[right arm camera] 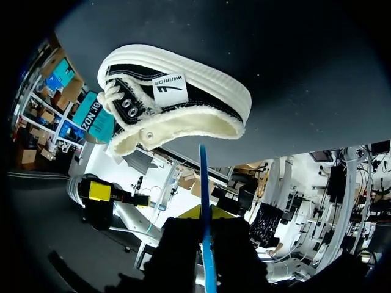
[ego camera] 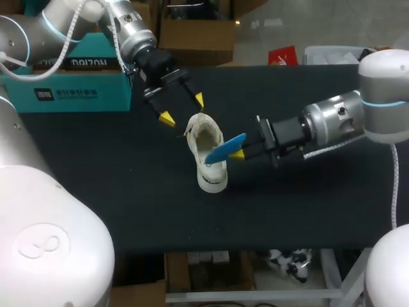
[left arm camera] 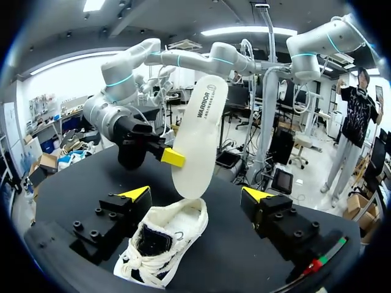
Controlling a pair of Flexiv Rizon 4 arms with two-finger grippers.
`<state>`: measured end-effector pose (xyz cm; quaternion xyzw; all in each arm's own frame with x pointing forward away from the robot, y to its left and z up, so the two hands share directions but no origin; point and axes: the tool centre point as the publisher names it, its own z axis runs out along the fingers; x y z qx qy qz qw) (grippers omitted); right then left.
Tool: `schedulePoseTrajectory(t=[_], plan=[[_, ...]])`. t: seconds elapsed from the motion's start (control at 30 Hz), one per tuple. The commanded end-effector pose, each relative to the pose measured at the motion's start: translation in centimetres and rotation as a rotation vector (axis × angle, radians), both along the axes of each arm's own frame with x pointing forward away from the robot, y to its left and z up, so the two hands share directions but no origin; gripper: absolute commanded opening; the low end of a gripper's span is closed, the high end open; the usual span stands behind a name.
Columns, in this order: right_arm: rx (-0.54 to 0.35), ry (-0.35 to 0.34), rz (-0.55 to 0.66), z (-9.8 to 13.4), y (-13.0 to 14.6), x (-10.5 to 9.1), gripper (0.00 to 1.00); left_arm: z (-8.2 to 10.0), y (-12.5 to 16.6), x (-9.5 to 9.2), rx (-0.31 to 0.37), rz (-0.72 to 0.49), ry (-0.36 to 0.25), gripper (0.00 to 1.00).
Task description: Open the shoe tongue, take the insole out of the shoe, put the insole back into the shoe, and pack the shoe into the shoebox
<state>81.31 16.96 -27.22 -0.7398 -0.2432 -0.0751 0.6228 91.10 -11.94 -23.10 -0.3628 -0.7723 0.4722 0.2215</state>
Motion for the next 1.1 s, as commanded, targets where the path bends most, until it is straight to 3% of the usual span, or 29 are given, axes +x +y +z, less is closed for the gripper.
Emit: schedulePoseTrajectory(t=[0.03,0.27,0.5,0.6,0.7,1.1], plan=[[0.012,0.003,0.003,-0.4,0.0,0.3,0.00,-0.2,-0.3,0.6,0.001,-0.069,0.048,1.00],[0.026,0.005,-0.018,-0.5,-0.2,0.8,0.00,0.0,0.0,-1.2,-0.032,-0.032,0.007,1.00],[0.055,-0.003,-0.084,-0.4,-0.5,1.3,0.00,0.2,0.4,-4.3,-0.202,0.170,-0.057,1.00],[0.066,-0.004,-0.105,-0.4,-0.5,1.3,0.00,-0.2,-0.3,-5.8,-0.232,0.278,-0.111,1.00],[0.075,-0.016,-0.136,-0.3,-0.6,1.3,0.00,-0.3,-0.9,-7.0,-0.217,0.357,-0.099,1.00],[0.061,-0.025,-0.140,-0.1,-0.7,1.4,0.00,-0.3,-0.9,-7.0,-0.217,0.357,-0.099,1.00]])
